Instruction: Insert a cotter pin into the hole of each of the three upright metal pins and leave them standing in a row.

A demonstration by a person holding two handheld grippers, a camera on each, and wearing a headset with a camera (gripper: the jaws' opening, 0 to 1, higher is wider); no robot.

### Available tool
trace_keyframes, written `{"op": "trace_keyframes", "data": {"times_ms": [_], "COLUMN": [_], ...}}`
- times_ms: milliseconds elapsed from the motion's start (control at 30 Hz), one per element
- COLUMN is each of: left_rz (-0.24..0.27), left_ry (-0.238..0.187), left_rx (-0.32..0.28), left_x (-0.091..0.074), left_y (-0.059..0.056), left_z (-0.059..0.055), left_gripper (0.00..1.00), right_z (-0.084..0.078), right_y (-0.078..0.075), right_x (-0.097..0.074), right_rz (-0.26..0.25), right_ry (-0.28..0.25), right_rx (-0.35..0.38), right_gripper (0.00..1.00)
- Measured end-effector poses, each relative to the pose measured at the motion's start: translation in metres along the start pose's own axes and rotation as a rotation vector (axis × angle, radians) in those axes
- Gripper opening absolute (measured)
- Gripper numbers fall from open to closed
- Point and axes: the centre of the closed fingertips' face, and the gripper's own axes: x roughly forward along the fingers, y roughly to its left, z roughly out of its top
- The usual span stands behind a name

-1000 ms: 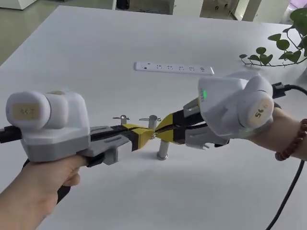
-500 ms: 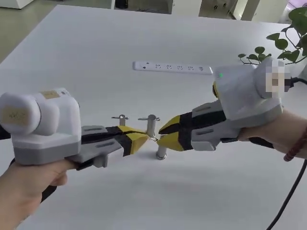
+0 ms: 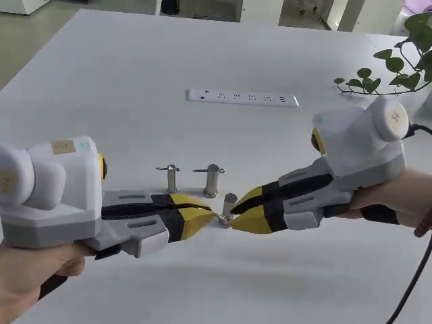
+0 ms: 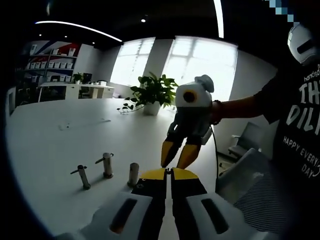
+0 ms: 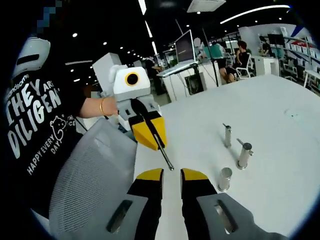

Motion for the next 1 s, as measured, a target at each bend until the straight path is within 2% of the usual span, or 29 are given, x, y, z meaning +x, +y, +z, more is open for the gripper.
{"op": "trace_keyframes", "data": {"times_ms": [33,100,267,400,633,933,1000], "left_rz": [-0.007,-0.031,-0.077,-0.101,-0.145,-0.156,-0.160], "left_ry": [-0.002,-0.008,0.003,-0.003,-0.013,-0.018,-0.015], "left_rx": [-0.005,-0.016,-0.025,-0.042,-0.048,-0.048,-0.037], "left_x": [0.000,0.000,0.000,0.000,0.000,-0.002,-0.002], "left_y": [-0.001,-0.005,-0.014,-0.018,-0.029,-0.032,-0.033], "left_z": [-0.001,-0.001,-0.005,-0.007,-0.008,-0.008,-0.009], "left_gripper": [0.00,0.00,0.00,0.00,0.00,0.00,0.00], "right_z": [-0.001,-0.003,-0.009,-0.009,-0.007,-0.007,-0.008], "right_y": [0.005,0.008,0.015,0.024,0.032,0.037,0.039], "right_x": [0.000,0.001,0.003,0.005,0.006,0.006,0.005], "right_rz": [0.027,0.045,0.062,0.101,0.135,0.152,0.155], "right_ry": [0.001,0.003,0.013,0.008,-0.001,0.012,0.026], "right_rx": [0.021,0.033,0.042,0.047,0.041,-0.013,-0.054], "right_gripper": [0.08,0.08,0.07,0.07,0.03,0.00,0.00]}}
